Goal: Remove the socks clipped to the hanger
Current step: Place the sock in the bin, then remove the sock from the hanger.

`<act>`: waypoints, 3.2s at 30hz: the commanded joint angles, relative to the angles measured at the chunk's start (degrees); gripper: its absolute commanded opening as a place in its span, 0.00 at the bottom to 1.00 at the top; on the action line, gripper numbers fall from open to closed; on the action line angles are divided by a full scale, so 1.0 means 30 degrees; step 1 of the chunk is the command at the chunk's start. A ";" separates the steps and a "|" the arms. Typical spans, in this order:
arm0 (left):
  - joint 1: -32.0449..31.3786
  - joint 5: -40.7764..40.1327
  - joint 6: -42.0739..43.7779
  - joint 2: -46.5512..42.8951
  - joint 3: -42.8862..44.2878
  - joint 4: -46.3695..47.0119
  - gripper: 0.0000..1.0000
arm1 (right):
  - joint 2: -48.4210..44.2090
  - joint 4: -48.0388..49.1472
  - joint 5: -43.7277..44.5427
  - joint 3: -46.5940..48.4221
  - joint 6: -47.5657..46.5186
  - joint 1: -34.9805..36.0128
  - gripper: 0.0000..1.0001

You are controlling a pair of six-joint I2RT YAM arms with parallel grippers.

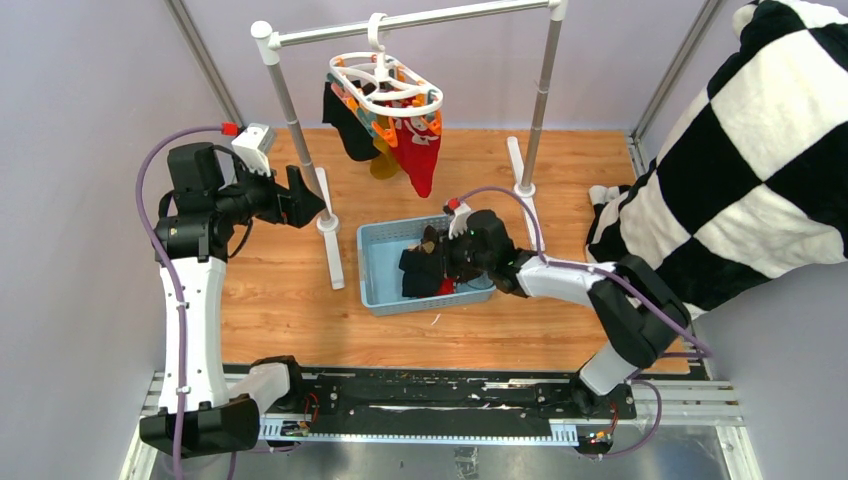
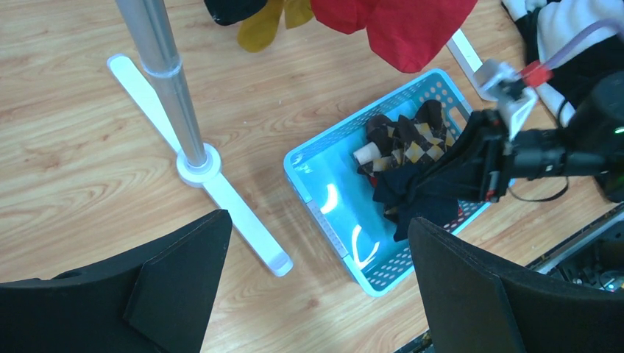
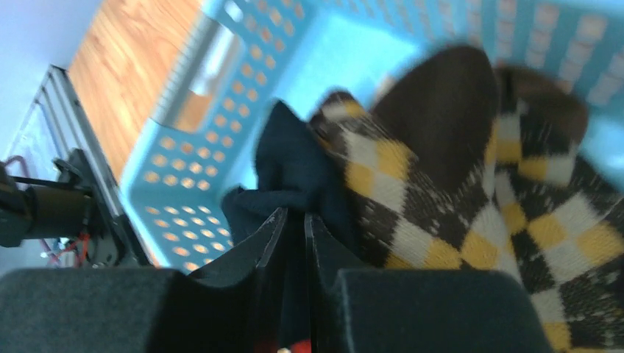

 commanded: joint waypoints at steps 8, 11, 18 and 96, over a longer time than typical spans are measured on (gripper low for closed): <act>0.0246 -0.0352 0.0141 -0.0270 0.0195 0.0077 1.00 | -0.3831 0.0822 0.9522 -0.1899 -0.3891 0.2915 0.51; 0.0357 -0.0090 -0.0443 -0.0175 0.0610 0.0070 1.00 | -0.4417 0.1456 1.0883 -0.0828 -0.6207 0.4218 0.63; 0.0593 -0.0967 -0.0673 -0.0204 0.1553 -0.0443 1.00 | 0.0806 0.3565 1.1757 0.4979 -1.0240 0.5531 0.80; 0.2201 0.9010 0.0800 -0.2276 0.0300 -0.2001 1.00 | -0.2551 0.8989 -0.0736 0.3310 0.1087 0.3167 0.00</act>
